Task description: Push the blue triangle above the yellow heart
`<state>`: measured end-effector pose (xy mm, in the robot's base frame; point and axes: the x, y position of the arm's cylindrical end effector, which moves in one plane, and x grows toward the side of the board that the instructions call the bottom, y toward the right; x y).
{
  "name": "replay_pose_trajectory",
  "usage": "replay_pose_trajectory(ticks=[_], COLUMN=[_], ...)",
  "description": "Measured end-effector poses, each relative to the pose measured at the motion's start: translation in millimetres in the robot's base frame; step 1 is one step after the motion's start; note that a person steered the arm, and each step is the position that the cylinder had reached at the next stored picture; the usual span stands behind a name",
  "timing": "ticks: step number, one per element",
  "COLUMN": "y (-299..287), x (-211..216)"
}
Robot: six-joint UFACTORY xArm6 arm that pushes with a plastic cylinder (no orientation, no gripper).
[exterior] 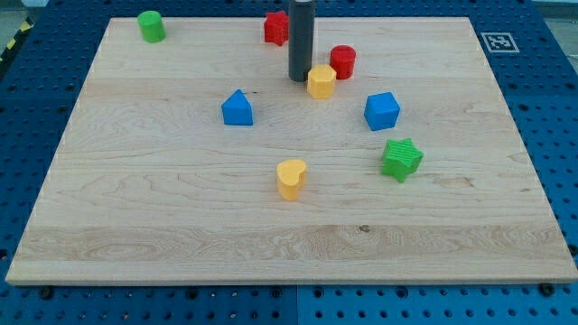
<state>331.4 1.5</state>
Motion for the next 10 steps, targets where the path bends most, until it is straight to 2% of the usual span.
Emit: replay_pose_trajectory(ticks=[1, 2, 3, 4, 5, 7, 10], y=[-8, -37, -86, -117, -105, -60, 9], x=[39, 29, -14, 26, 61, 101, 98])
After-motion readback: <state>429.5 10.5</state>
